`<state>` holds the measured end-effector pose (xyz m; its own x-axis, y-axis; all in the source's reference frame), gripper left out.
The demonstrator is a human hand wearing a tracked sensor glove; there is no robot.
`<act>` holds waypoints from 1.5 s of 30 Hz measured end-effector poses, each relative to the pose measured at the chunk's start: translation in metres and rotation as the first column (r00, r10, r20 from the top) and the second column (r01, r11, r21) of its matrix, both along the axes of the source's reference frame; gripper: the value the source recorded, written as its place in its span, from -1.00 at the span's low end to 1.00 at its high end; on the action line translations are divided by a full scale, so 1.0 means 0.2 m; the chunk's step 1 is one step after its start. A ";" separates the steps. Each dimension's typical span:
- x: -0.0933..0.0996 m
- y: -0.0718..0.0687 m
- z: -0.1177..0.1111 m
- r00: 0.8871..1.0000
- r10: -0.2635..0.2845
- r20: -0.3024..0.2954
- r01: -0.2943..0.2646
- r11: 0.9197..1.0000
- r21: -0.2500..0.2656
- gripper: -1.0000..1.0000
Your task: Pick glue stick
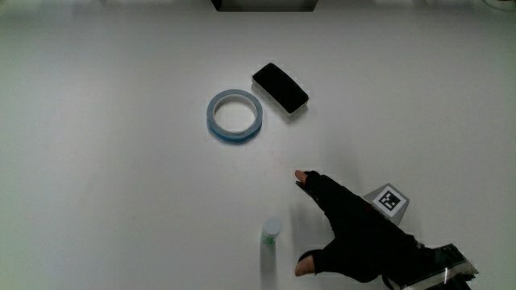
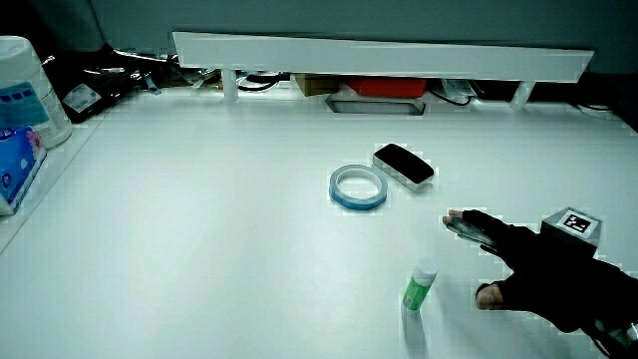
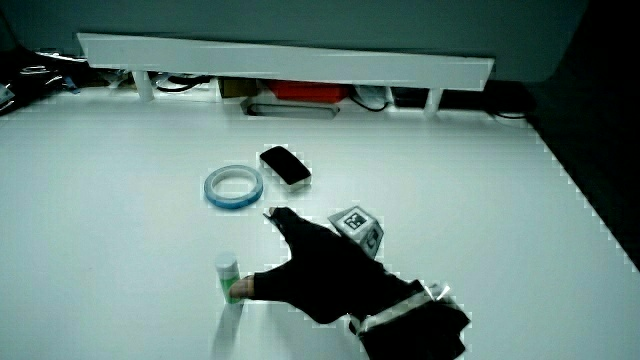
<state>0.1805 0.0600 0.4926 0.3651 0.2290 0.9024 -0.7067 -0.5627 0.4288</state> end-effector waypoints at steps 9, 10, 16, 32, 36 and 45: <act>-0.11 0.03 0.07 0.998 -0.025 0.058 0.026 0.999 -0.023 0.00; -0.13 0.03 0.07 0.998 -0.028 0.060 0.030 0.999 -0.036 0.00; -0.17 0.05 0.10 0.997 -0.043 0.070 0.046 0.998 -0.043 0.00; -0.16 0.04 0.13 0.986 0.087 0.145 -0.083 0.996 -0.034 0.28; -0.16 0.05 0.15 0.976 0.139 0.168 -0.141 0.990 0.000 0.41; -0.17 0.07 0.19 0.956 0.212 0.203 -0.215 0.977 -0.008 0.72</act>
